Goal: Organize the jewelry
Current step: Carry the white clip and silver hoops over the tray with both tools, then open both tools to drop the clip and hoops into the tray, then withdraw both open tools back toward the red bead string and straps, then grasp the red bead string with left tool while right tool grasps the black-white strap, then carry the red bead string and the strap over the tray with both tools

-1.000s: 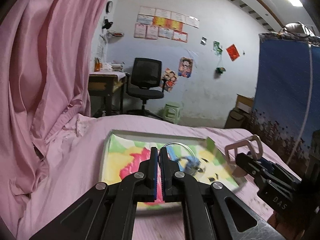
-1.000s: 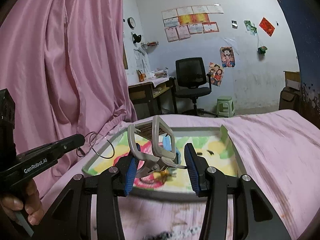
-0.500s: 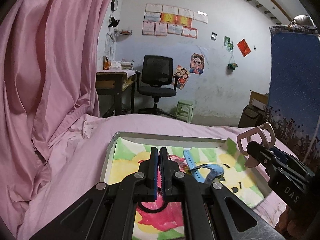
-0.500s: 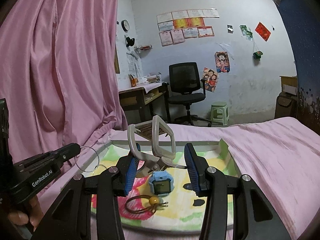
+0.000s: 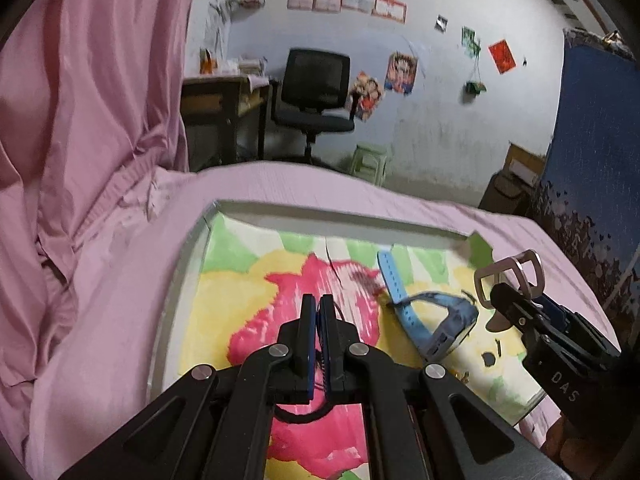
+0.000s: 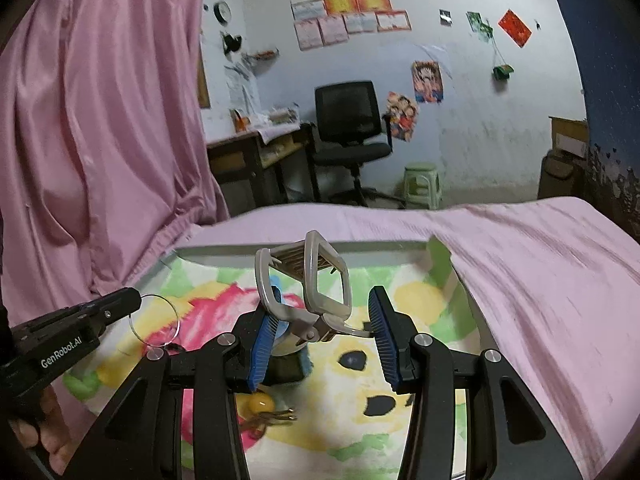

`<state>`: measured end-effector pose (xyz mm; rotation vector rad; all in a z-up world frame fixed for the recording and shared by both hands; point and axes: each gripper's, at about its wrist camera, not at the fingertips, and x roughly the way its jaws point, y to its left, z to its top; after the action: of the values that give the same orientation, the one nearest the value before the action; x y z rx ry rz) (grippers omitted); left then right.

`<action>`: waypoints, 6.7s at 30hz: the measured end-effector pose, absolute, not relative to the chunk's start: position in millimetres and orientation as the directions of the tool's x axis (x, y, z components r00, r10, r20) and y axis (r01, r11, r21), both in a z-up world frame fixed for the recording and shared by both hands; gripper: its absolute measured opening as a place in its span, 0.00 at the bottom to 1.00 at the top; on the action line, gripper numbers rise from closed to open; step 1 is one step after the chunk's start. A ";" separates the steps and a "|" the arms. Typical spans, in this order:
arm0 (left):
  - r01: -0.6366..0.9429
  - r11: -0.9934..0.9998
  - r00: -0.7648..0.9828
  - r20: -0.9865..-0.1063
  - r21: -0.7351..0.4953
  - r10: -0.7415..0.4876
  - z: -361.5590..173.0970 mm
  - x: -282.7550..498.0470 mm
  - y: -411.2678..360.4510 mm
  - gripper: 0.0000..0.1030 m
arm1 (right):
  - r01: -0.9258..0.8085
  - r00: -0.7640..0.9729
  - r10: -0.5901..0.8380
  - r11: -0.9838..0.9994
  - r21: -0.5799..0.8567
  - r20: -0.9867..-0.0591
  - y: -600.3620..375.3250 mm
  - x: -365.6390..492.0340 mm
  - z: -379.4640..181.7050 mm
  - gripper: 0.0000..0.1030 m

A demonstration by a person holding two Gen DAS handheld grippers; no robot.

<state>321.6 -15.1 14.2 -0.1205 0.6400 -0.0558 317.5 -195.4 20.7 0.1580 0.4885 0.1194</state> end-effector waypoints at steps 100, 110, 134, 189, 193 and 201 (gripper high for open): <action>0.245 0.956 0.796 -0.530 -0.161 -0.293 -8.1 106.0 -40.6 0.98 | -0.107 0.854 0.156 0.986 0.126 -0.497 -260.2 122.9 3.8 0.99; 0.346 0.921 0.729 -0.566 -0.182 -0.386 -14.8 106.9 -56.2 0.84 | -0.122 0.786 0.172 0.985 0.123 -0.594 -262.4 127.6 -14.4 0.98; 0.411 0.883 0.604 -0.657 -0.228 -0.451 -28.6 126.1 -79.2 0.09 | -0.275 0.675 0.301 0.950 0.148 -0.674 -241.4 150.0 -24.0 0.50; 0.221 0.947 0.696 -0.643 -0.232 -0.320 -23.1 143.8 -48.7 0.05 | -0.190 0.562 0.314 0.949 0.250 -0.765 -212.0 236.7 -47.2 0.23; 0.229 0.944 0.699 -0.634 -0.239 -0.330 -22.3 143.2 -47.0 0.05 | -0.183 0.563 0.317 0.948 0.260 -0.763 -213.6 234.4 -48.2 0.08; 0.261 0.940 0.716 -0.609 -0.220 -0.342 -16.0 136.6 -44.6 0.05 | -0.159 0.587 0.347 0.935 0.316 -0.731 -230.3 210.5 -44.8 0.06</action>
<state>136.6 -44.6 -16.0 -0.1216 0.6979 -0.3347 210.5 -230.3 -44.8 0.2264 0.8974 0.2976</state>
